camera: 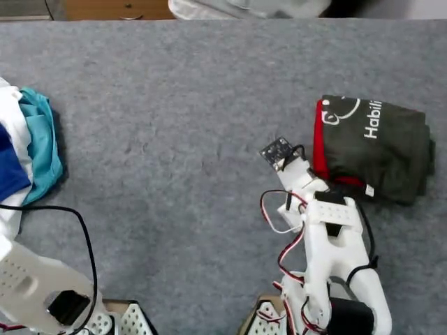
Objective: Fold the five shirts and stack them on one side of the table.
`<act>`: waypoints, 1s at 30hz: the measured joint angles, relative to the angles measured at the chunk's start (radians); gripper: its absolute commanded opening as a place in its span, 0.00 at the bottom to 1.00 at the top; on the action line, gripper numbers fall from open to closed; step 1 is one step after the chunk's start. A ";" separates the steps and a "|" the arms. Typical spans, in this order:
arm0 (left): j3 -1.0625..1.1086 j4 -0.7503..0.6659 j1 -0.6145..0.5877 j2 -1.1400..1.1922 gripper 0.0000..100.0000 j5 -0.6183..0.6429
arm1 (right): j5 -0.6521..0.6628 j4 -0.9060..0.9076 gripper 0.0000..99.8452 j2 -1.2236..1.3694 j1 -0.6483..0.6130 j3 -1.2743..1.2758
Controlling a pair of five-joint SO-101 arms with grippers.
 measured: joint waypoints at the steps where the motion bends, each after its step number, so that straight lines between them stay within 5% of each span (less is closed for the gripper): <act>1: -0.044 0.046 0.000 0.000 0.02 -0.002 | 0.000 0.000 0.01 0.000 0.000 0.000; 15: -0.895 0.921 0.219 0.000 0.02 0.081 | 0.000 0.000 0.01 0.000 0.000 0.000; 18: -1.007 0.990 0.310 -0.006 0.02 0.121 | 0.000 0.000 0.01 0.000 0.000 0.000; 24: -0.941 0.999 0.520 -0.155 0.02 0.146 | 0.000 0.000 0.01 0.000 0.000 0.000; 30: -0.551 0.999 0.907 -0.434 0.02 0.153 | 0.000 0.000 0.01 0.000 0.000 0.000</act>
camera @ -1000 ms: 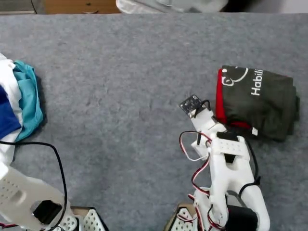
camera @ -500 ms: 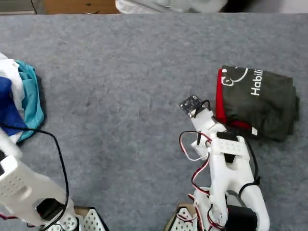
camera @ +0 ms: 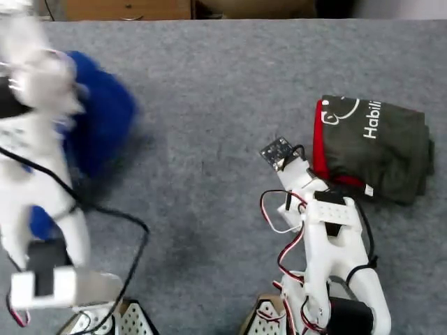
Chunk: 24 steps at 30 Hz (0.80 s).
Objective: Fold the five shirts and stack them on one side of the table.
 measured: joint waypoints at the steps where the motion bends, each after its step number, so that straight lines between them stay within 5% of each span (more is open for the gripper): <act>1: 0.078 0.000 0.074 -0.043 0.02 0.000 | 0.000 0.000 0.01 0.000 0.000 0.000; 6: 0.476 -0.087 0.362 -0.176 0.14 0.000 | 0.000 0.000 0.01 0.000 0.000 0.000; 10: 0.733 -0.127 0.404 -0.203 0.28 0.029 | 0.000 0.000 0.01 0.000 0.000 0.000; 16: 0.809 -0.077 0.417 -0.279 0.29 0.138 | 0.000 0.048 0.12 0.000 0.000 -0.012; 20: 0.758 -0.041 0.358 -0.397 0.29 0.146 | 0.000 0.227 0.11 -0.002 0.000 -0.172; 24: 0.729 -0.072 0.097 -0.512 0.29 0.146 | 0.000 0.423 0.02 -0.002 0.000 -0.417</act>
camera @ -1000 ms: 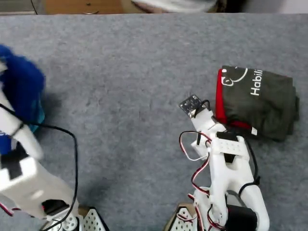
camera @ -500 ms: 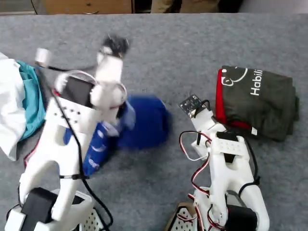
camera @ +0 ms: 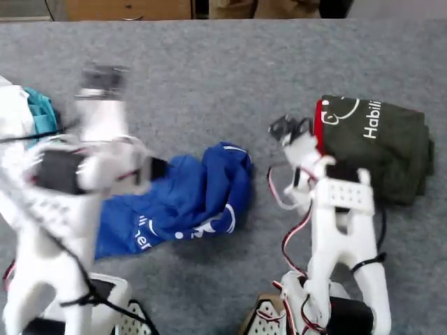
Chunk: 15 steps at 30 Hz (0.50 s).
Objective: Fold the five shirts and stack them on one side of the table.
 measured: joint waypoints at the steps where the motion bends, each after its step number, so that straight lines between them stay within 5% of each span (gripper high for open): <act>1: 0.017 -0.026 -0.089 -0.009 0.29 0.000 | -0.006 0.035 0.00 0.000 -0.003 -0.063; 7: 0.310 -0.284 -0.520 -0.014 0.29 0.046 | -0.040 0.060 0.00 0.000 -0.147 -0.224; 11: 0.494 -0.445 -0.563 0.002 0.28 0.146 | -0.057 -0.161 0.00 0.017 -0.252 -0.129; 15: 0.597 -0.578 -0.565 0.049 0.23 0.302 | -0.210 -0.545 0.00 0.101 -0.249 0.011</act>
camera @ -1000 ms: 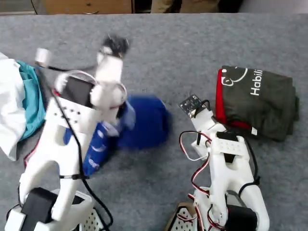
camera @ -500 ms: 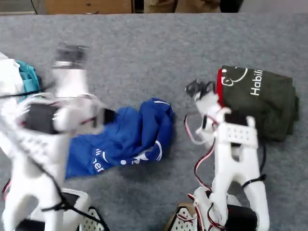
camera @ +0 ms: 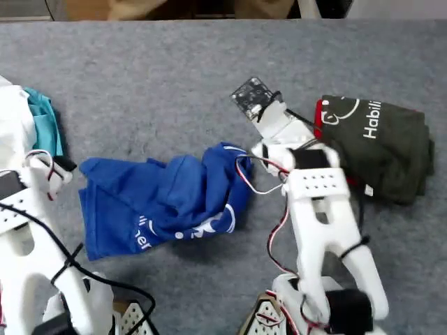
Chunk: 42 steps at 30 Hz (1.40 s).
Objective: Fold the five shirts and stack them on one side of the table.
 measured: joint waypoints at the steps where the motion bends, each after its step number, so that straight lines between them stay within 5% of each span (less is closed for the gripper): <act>1: 0.003 -0.014 0.000 0.015 0.22 0.028 | -0.028 -0.092 0.00 0.035 0.000 0.014; 7: 0.003 -0.038 0.026 0.103 0.21 0.064 | -0.109 -0.393 0.00 0.313 0.002 -0.009; 23: -0.190 -0.044 0.181 0.445 0.21 0.247 | -0.120 -0.324 0.00 0.379 0.031 -0.101; 38: -0.460 -0.046 0.184 0.781 0.20 0.276 | -0.120 -0.324 0.00 0.381 0.029 -0.101; 42: -0.476 -0.046 0.184 0.819 0.14 0.276 | -0.120 -0.324 0.00 0.381 0.029 -0.101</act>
